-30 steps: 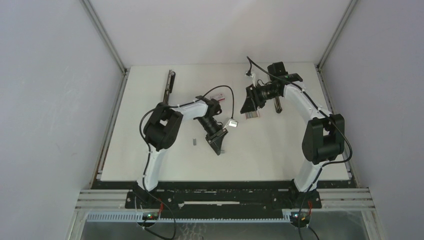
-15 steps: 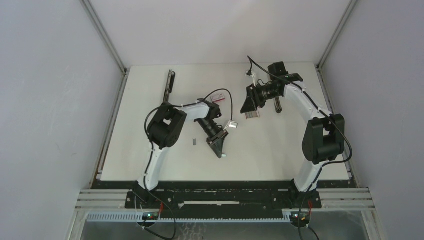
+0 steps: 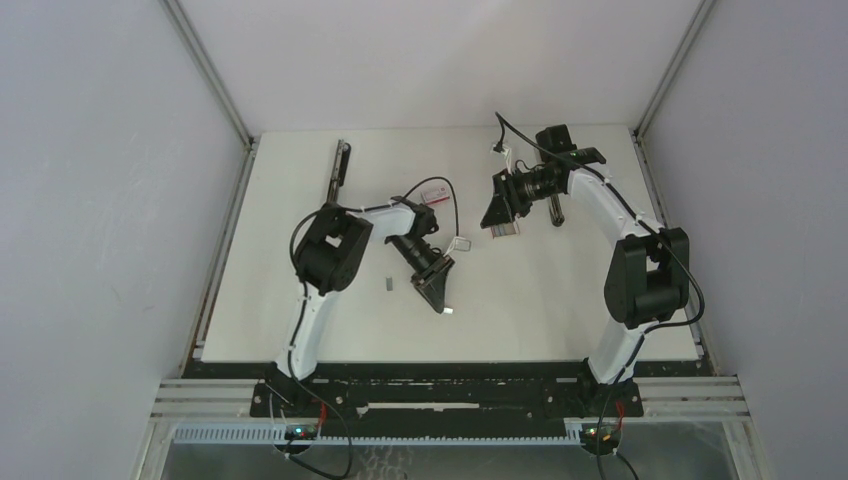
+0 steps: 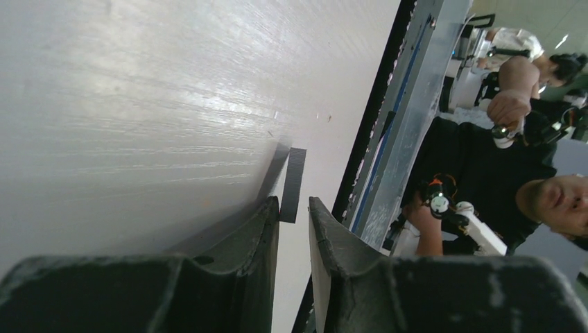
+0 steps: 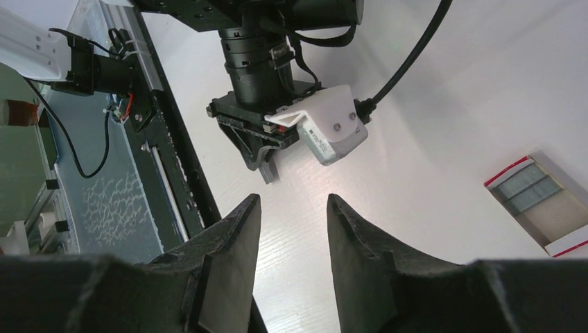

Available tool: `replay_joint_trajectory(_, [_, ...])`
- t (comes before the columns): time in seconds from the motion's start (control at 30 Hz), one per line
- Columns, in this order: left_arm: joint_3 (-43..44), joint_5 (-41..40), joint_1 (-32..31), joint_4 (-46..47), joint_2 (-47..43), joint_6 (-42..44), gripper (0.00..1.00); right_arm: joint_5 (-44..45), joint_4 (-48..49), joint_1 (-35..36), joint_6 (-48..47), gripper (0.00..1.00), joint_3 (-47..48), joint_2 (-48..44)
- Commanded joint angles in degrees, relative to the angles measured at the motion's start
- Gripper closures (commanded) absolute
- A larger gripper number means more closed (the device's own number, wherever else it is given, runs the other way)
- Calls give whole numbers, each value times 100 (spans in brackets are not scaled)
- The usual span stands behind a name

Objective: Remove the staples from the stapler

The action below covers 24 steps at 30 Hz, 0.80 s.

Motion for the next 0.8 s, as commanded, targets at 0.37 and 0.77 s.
replay_joint_trajectory(0.37, [-56, -220, 217, 481, -165, -384, 68, -191, 81, -28, -43, 60, 4, -255])
replay_joint_trajectory(0.77, [-288, -949, 336, 1002, -443, -818, 58, -93, 89, -20, -76, 56, -3, -285])
